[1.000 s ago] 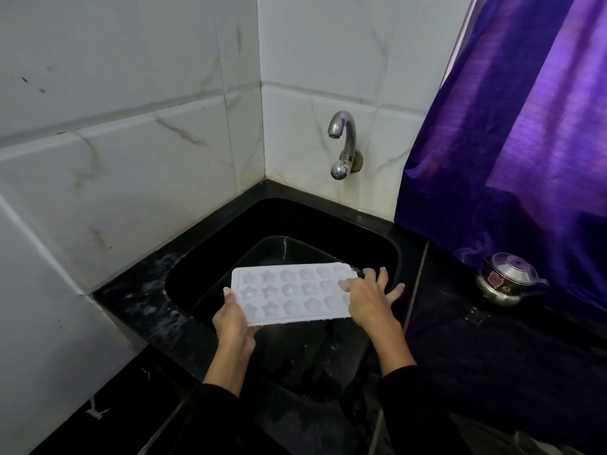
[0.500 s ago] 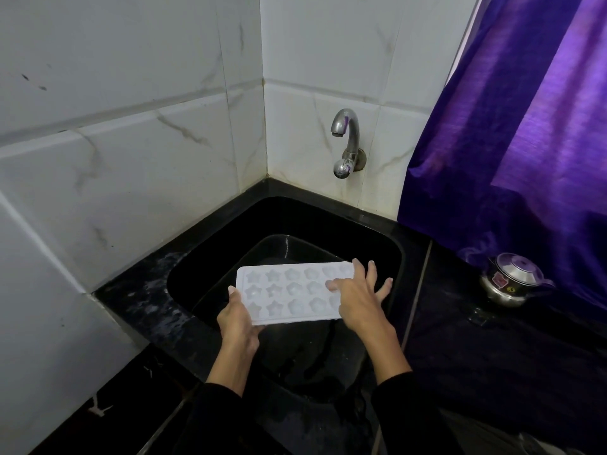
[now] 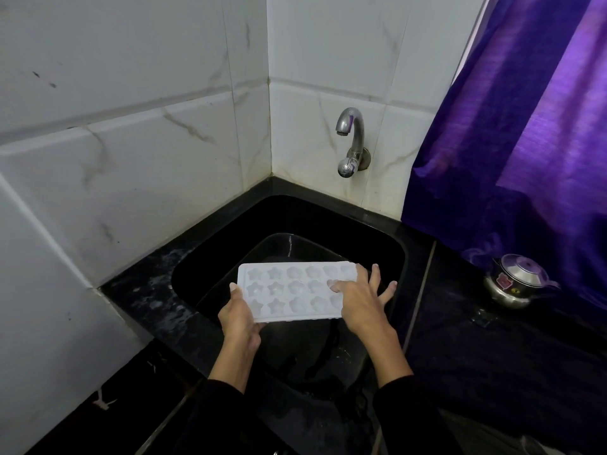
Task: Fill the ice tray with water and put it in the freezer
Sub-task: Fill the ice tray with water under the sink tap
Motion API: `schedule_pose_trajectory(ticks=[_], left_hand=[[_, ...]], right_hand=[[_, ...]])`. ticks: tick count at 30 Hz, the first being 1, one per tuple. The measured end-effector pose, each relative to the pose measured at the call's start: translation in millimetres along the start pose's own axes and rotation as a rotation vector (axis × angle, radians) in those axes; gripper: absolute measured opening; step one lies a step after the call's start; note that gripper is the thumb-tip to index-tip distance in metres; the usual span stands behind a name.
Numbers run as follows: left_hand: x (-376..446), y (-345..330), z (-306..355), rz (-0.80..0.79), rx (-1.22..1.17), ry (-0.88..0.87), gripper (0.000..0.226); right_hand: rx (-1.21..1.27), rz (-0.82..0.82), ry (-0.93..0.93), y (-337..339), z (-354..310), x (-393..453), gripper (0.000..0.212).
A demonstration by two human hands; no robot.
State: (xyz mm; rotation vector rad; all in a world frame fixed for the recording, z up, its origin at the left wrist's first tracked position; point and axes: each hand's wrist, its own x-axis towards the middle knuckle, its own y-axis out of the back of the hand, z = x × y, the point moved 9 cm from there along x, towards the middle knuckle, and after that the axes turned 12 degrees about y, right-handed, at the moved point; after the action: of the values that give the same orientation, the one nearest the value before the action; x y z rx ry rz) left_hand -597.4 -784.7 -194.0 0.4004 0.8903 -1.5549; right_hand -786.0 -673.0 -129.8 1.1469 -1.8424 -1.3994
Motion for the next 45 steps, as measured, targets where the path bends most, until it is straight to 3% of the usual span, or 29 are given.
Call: schedule_pose_trajectory(ticks=[9,24,29,32,38,45], left_hand=[[-1,-2,-1,-0.006,0.010,-0.002,0.034],[1,-2,-1,-0.007,-0.002,0.003,0.034],[3,-2,0,-0.012,-0.008,0.001,0.035],[3,-2,0,-0.020,-0.010,0.000,0.034],[2,-4,-2,-0.026,-0.007,0.008,0.034],[2,-2,-2,-0.020,0.007,0.005,0.036]], right_hand=[[-0.049,0.001,-0.001,6,-5,1,0.069],[-0.054,-0.013,0.017,7,-5,1,0.076],[-0.046,0.080,0.025,16,-9,3,0.060],[-0.032,0.104,0.075,17,-17,5,0.065],[0.009,0.001,0.105,4,-29,3,0.083],[0.047,-0.055,0.057,3,-30,0,0.077]])
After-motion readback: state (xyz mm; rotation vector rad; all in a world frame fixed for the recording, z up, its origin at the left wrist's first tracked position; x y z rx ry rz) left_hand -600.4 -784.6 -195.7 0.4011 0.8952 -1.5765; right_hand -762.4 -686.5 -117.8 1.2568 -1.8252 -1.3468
